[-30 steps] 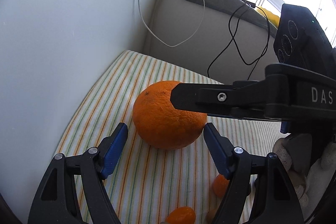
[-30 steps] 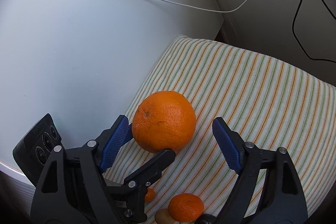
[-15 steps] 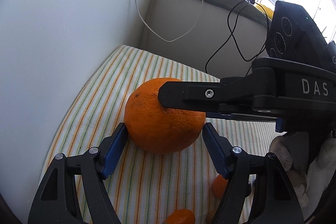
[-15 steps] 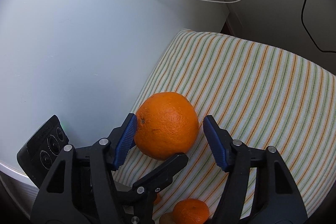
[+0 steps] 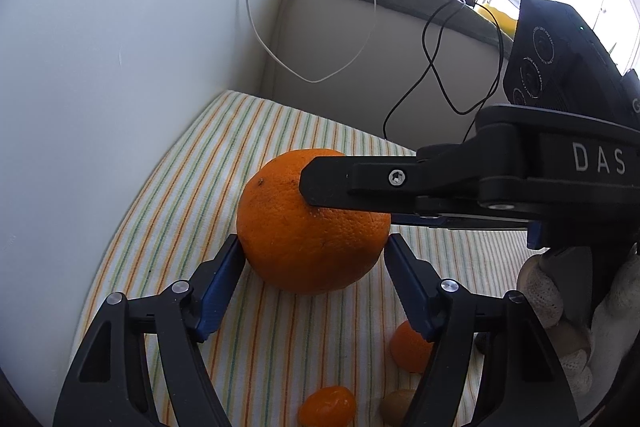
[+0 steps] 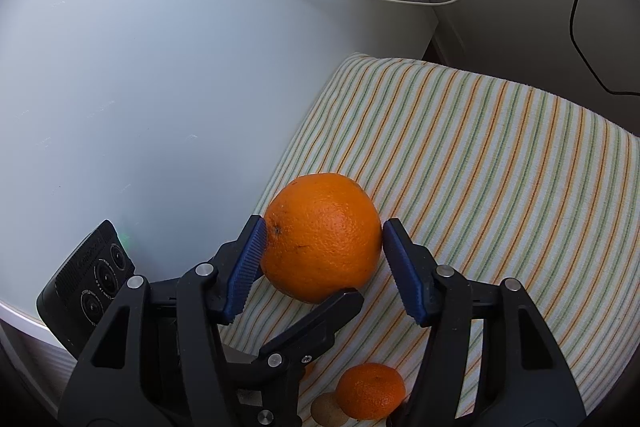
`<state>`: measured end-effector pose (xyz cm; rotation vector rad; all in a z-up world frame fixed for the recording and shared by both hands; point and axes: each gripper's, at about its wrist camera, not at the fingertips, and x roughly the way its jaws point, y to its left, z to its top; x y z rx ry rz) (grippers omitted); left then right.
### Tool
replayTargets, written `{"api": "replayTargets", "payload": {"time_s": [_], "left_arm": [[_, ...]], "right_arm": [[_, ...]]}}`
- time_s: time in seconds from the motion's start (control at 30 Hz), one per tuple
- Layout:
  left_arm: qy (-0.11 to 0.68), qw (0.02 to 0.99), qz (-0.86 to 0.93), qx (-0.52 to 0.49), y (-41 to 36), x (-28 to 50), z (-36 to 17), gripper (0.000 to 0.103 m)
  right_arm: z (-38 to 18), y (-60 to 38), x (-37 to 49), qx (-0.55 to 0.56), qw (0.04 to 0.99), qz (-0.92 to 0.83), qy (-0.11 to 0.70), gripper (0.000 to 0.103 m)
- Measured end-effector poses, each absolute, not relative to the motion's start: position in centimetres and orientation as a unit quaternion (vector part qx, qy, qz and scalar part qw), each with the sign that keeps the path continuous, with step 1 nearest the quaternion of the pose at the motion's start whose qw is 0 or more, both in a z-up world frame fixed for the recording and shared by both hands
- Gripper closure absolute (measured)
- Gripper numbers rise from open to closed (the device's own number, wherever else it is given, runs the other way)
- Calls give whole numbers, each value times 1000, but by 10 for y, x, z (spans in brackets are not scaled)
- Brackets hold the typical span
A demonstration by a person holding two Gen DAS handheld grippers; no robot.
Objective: Organize fruits
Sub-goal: 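Close the right gripper on the second large orange and lift it, then carry the second orange in the right gripper toward the plate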
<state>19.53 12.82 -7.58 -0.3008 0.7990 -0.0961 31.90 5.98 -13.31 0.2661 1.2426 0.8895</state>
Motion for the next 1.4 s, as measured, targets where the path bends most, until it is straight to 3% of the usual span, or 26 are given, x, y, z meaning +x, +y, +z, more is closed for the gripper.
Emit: {"api": "replayTargets", "payload": {"time_s": [1.4], "left_arm": [[341,931,-72,-106,49,119,-10,31]], "right_arm": [[-72,-24,248,141,739,402,521,40]]}}
